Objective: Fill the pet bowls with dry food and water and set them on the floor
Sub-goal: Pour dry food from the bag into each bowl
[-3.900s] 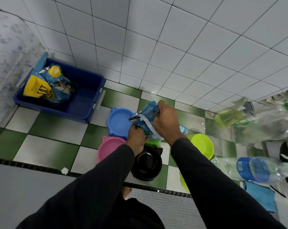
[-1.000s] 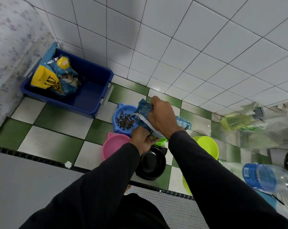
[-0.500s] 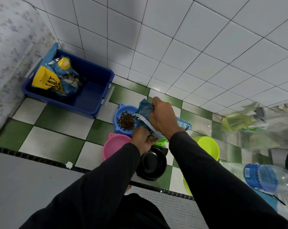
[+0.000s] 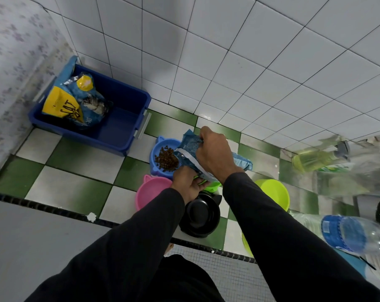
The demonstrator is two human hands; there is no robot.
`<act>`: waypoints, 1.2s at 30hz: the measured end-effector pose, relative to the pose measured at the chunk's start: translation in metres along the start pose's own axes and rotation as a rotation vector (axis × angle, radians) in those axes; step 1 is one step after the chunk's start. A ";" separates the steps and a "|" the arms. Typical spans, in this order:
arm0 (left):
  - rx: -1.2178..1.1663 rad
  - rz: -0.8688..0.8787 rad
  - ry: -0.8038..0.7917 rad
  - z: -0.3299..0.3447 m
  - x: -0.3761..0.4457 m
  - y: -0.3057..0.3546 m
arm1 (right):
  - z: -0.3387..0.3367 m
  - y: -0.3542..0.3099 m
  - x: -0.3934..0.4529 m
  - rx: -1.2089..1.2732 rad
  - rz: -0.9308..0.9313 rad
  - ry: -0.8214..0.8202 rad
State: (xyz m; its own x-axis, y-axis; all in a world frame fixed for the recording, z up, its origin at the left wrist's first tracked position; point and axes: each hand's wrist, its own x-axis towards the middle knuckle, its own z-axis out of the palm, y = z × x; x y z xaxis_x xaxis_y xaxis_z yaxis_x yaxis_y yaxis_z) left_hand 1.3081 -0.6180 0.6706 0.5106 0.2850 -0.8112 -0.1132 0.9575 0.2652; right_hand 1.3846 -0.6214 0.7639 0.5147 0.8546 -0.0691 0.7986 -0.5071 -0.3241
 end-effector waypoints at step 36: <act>0.130 0.040 -0.036 -0.011 0.007 0.001 | -0.004 -0.001 -0.009 0.084 0.088 0.055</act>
State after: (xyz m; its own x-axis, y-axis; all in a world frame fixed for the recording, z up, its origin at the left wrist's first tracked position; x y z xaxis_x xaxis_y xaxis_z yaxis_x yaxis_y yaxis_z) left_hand 1.3024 -0.6145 0.6595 0.5380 0.3185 -0.7804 -0.0237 0.9312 0.3638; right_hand 1.3805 -0.6286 0.7691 0.5999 0.7986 -0.0495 0.7220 -0.5669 -0.3967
